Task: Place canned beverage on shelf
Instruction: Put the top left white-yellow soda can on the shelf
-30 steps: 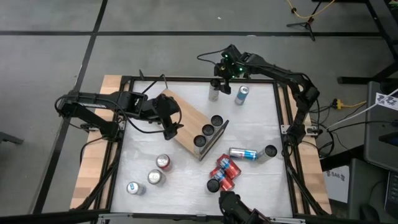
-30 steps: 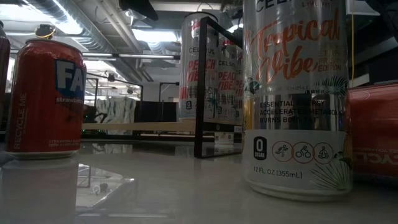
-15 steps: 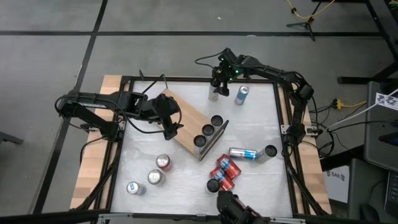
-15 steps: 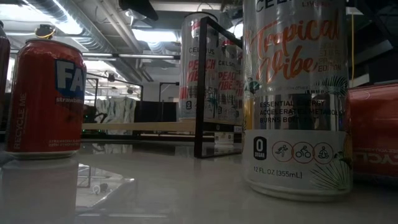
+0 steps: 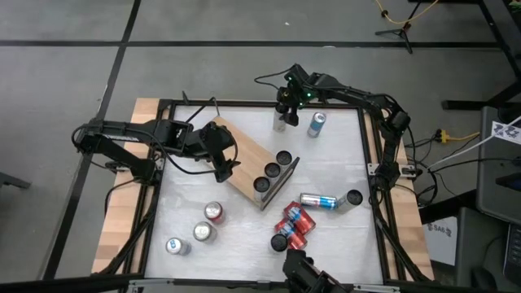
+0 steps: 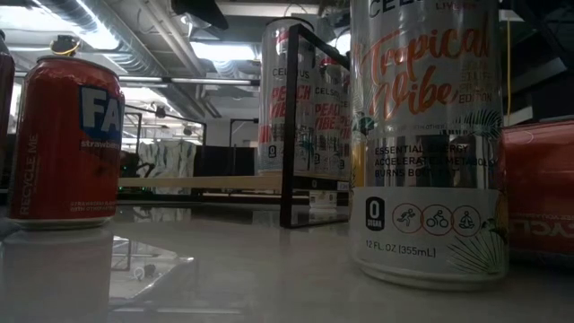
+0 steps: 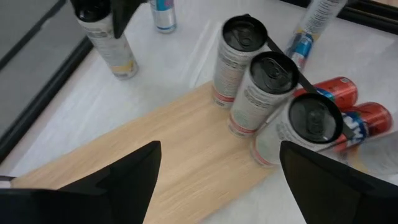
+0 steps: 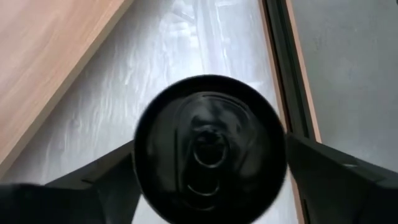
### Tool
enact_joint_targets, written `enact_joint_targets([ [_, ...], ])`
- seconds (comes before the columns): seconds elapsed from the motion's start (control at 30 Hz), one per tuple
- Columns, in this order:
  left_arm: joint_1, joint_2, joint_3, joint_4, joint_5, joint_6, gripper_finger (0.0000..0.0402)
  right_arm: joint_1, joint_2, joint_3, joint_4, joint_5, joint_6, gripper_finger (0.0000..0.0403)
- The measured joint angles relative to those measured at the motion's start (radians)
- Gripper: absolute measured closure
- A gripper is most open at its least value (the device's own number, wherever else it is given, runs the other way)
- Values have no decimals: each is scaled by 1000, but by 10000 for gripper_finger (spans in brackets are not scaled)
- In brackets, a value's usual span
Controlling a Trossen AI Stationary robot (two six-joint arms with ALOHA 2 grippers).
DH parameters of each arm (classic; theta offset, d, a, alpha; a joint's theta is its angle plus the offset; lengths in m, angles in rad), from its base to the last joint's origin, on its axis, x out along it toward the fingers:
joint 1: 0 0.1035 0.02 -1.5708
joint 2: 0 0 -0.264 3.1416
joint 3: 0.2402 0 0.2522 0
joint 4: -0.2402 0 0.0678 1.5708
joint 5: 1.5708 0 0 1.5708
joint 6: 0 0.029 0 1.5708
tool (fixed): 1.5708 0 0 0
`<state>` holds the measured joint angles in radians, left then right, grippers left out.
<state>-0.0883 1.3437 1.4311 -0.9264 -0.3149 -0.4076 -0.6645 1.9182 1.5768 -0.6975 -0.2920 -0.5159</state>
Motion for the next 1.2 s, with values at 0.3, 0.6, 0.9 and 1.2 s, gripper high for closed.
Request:
enact_joint_targets([
  [0.3,0,0,0,0,-25,0,79,39,-2,0,5,16,0,160],
  [0.6,1,0,0,0,-55,0,79,95,-10,19,-27,83,107,150],
  [0.9,1,0,0,0,-71,0,79,161,-13,192,-104,107,282,156],
  [1.2,1,0,0,0,-71,0,79,288,-14,322,-129,106,442,142],
])
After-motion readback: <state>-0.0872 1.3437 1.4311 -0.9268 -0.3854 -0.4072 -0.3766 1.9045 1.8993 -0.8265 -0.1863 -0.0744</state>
